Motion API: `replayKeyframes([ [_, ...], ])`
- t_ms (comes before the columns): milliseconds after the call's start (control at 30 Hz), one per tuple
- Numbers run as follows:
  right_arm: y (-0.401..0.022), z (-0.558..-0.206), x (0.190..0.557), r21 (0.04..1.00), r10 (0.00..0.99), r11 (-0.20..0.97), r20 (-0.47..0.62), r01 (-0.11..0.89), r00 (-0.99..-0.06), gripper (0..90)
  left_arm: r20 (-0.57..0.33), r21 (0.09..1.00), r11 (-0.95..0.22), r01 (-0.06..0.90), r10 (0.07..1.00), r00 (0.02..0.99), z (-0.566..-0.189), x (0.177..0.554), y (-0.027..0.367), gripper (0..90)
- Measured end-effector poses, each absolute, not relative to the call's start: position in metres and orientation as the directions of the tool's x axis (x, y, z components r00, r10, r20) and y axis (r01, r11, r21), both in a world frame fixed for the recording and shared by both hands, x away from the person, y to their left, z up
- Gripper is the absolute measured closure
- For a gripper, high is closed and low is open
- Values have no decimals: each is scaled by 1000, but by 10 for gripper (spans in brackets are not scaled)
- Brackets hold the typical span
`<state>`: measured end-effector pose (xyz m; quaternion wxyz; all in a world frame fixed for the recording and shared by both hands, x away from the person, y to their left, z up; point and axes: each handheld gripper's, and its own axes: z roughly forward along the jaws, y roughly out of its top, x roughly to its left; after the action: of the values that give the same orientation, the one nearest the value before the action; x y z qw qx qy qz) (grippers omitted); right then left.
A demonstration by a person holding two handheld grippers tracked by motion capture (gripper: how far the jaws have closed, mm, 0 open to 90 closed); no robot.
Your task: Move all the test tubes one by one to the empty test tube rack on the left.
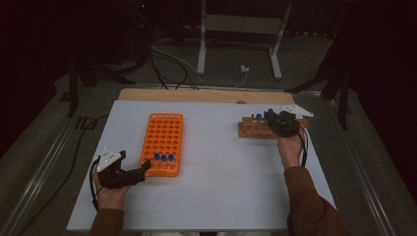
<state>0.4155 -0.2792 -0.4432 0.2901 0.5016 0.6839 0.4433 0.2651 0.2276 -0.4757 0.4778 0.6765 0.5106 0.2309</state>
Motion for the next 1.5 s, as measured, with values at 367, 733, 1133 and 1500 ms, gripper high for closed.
replayKeyframes([
  [367,-283,-423,406,918,940,113,26,379,-341,767,-163,889,-27,457,914,372,-473,265,227,7],
  [733,-283,-408,393,930,932,139,-7,340,-363,766,-161,893,-26,449,914,373,-471,265,228,7],
  [1133,-270,-400,385,927,897,184,-22,328,-441,766,-159,897,-25,441,914,374,-469,264,228,6],
  [1500,-248,-396,379,927,855,195,0,322,-518,766,-119,924,-55,378,899,422,-458,263,223,7],
])
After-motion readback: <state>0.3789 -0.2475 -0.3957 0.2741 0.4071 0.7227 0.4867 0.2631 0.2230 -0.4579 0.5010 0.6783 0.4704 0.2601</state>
